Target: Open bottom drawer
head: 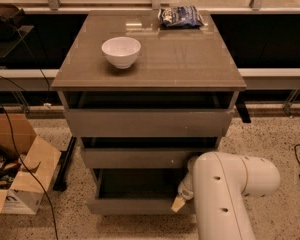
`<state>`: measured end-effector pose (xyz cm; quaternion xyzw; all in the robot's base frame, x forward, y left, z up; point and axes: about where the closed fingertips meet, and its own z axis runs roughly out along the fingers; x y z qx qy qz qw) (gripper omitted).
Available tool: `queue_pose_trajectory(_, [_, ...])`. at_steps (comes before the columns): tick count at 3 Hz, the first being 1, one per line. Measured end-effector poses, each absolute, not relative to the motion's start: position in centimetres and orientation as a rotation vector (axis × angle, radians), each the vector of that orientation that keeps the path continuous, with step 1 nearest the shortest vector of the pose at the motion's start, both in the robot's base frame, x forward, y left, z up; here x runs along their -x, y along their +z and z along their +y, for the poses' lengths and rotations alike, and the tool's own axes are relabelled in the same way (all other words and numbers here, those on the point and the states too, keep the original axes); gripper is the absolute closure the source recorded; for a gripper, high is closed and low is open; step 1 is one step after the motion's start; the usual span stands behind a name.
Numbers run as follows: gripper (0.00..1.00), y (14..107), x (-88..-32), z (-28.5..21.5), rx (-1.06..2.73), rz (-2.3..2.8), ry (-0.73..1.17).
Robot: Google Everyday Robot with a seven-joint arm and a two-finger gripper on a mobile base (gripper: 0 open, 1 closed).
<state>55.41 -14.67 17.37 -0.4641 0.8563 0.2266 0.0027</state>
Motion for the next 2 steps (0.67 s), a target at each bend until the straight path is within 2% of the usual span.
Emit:
queue_pose_trajectory(1, [0.62,16.46,-52.41,-14.89,1.418,2.742,0.788])
queue_pose_trajectory(2, [0.38,16.31,-51.82,-14.99,1.393,2.753,0.797])
